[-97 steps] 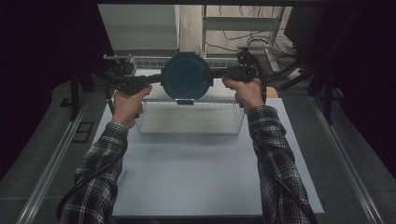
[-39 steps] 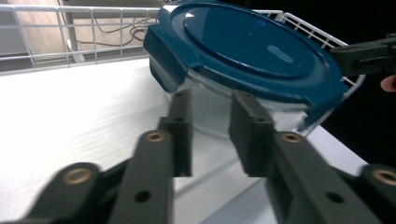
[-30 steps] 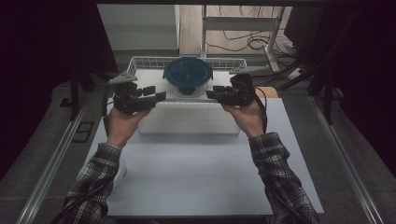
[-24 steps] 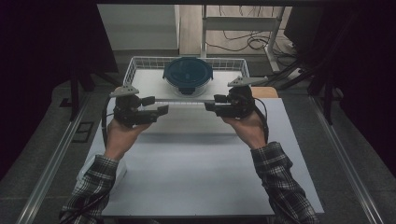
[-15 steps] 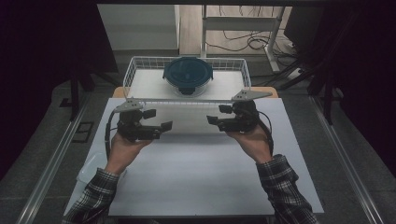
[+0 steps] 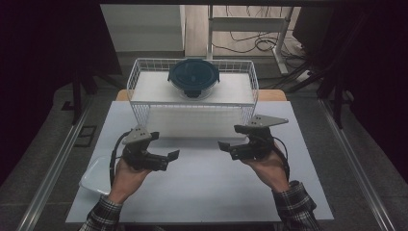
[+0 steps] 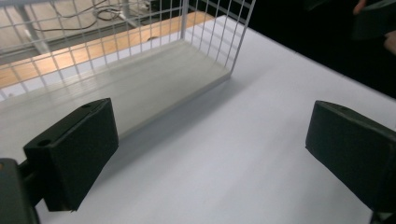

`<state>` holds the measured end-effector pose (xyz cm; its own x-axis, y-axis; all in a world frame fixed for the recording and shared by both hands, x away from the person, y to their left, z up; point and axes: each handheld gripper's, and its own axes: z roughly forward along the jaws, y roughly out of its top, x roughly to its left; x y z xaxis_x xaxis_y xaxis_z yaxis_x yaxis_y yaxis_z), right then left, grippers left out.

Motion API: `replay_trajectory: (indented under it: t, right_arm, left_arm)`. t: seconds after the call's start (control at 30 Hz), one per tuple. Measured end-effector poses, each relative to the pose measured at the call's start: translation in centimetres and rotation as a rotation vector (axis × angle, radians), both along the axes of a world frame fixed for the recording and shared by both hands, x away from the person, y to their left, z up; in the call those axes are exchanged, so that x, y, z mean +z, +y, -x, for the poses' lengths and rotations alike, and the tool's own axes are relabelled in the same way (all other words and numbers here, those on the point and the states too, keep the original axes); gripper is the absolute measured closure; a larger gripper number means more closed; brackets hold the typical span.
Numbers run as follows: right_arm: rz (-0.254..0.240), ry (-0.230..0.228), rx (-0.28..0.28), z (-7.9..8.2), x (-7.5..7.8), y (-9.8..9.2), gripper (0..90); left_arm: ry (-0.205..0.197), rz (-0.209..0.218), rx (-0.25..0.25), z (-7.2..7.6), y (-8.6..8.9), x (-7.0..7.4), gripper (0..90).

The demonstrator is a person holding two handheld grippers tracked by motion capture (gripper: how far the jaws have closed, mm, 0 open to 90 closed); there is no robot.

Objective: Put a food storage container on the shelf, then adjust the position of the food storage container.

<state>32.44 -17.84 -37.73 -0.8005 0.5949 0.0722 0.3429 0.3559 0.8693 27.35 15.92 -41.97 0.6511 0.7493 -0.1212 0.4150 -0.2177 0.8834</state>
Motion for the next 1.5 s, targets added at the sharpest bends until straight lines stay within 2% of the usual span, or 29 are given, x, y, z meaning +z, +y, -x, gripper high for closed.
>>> replay_trajectory:
  t: [0.1, 0.27, 0.43, 0.53, 0.8, 0.93, 1.03, 1.1, 1.2, 1.37, 1.5]
  right_arm:
    - [-0.007, 0.002, -0.003, 0.8, -0.7, -0.4, 9.6]
    - [0.0, 0.012, 0.0, 1.9, -2.1, -0.8, 3.8]
    - [0.003, 0.014, 0.0, 2.6, -3.8, -1.0, 0.4]
    - [0.0, 0.021, -0.013, 3.0, -4.7, -1.2, 0.0]
    - [-0.007, -0.007, -0.025, 4.9, -6.9, -1.8, 0.0]
    - [0.003, -0.015, -0.038, 5.9, -8.4, -2.1, 0.0]
    - [0.018, -0.005, -0.046, 6.6, -9.9, -2.2, 0.0]
    - [0.05, 0.007, -0.043, 6.8, -10.8, -2.0, 0.0]
    - [0.106, -0.003, -0.039, 6.8, -11.4, -1.7, 0.0]
    - [0.106, -0.008, -0.055, 6.5, -11.5, -2.0, 0.0]
    - [0.107, -0.008, -0.068, 6.3, -11.6, -2.3, 0.0]
  left_arm:
    - [-0.005, -0.024, 0.004, 0.8, -0.1, -0.9, 0.5]
    - [-0.004, -0.039, 0.018, 2.0, -0.3, -2.9, 1.0]
    - [-0.012, -0.056, -0.004, 2.6, -0.8, -4.3, 3.4]
    - [-0.025, -0.074, -0.029, 3.0, -0.9, -5.2, 4.1]
    - [-0.009, -0.047, -0.062, 4.5, -0.5, -7.8, 4.6]
    - [-0.002, -0.066, -0.063, 5.0, -0.6, -8.8, 3.5]
    - [0.003, -0.103, -0.057, 5.1, -0.7, -9.5, 3.3]
    - [0.009, -0.12, -0.049, 5.1, -0.8, -9.7, 3.3]
    - [0.012, -0.103, -0.045, 5.1, -0.7, -9.3, 3.3]
    - [0.022, -0.127, -0.034, 5.1, -0.3, -8.3, 2.1]
    - [0.035, -0.14, -0.001, 5.2, 0.9, -7.4, 3.4]
